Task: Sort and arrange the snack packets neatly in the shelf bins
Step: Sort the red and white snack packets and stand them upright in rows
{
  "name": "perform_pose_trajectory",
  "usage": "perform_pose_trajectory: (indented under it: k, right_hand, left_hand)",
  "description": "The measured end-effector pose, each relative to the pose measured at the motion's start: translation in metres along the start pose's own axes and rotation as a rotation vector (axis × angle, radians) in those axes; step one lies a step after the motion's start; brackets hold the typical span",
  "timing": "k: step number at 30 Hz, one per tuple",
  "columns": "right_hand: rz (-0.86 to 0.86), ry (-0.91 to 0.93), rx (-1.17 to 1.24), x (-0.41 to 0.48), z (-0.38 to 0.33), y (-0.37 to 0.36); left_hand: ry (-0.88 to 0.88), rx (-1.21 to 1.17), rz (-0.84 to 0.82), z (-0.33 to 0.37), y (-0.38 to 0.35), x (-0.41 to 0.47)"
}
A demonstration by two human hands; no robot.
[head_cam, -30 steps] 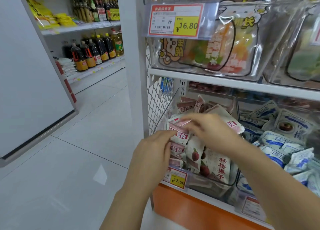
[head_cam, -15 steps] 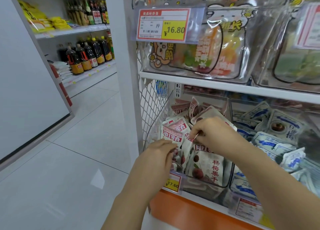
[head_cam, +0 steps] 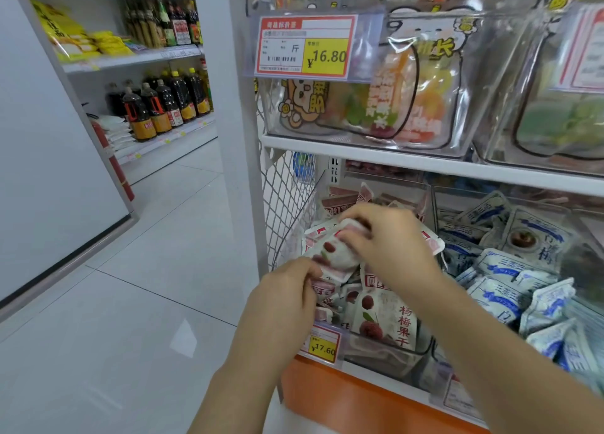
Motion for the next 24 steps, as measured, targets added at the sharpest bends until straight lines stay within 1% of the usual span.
perform_pose_trajectory:
  k: [2,4,6,8,10,12,15,18,20,22,24]
  right_hand:
    - [-0.103,0.013,0.067,-0.001,0.0,-0.019]
    - [-0.192,-0.004,0.039,0.002,0.005,-0.025]
    - [-0.233,-0.04,-0.121,0.006,0.016,-0.022]
    - [-0.237,-0.044,-0.302,0.006,0.022,-0.021]
    - [-0.222,-0.001,-0.487,0.004,0.021,-0.023]
    - [-0.179,0.037,-0.562,0.003,0.017,-0.025]
    - [-0.122,0.075,-0.515,0.006,0.012,-0.032]
    - [-0.145,0.087,-0.466,0.006,0.013,-0.048]
    - [-0.16,0.089,-0.451,0.007,0.016,-0.053]
    - [-0.222,0.121,-0.476,0.006,0.017,-0.06]
    - [-0.331,0.149,-0.476,0.005,0.015,-0.063]
  left_hand:
    - [-0.013,-0.004,-0.009,0.002,-0.001,0.0]
    - [-0.029,0.007,-0.019,0.001,-0.001,0.0]
    - [-0.032,0.019,-0.031,-0.001,-0.001,0.0]
    - [-0.028,0.021,-0.036,-0.005,-0.001,0.0]
    - [-0.033,0.02,-0.034,-0.006,-0.001,0.001]
    - [-0.035,0.015,-0.033,-0.007,-0.001,0.001]
    - [-0.036,0.008,-0.027,-0.005,-0.001,-0.001]
    - [-0.063,0.017,-0.011,-0.003,-0.003,-0.001]
    - [-0.089,0.039,-0.034,-0.002,-0.009,0.0]
    - [-0.101,0.069,-0.071,0.0,-0.015,0.001]
    - [-0.101,0.103,-0.106,0.001,-0.021,0.002]
Point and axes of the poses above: each hand's wrist, its own x-axis towards the middle knuckle, its own y-axis out of the back of the hand, z = x × y, the point moved 6 cm from there along x, towards the middle knuckle, and after that the axes turned 12 degrees about -y, right-handed, at the moved point
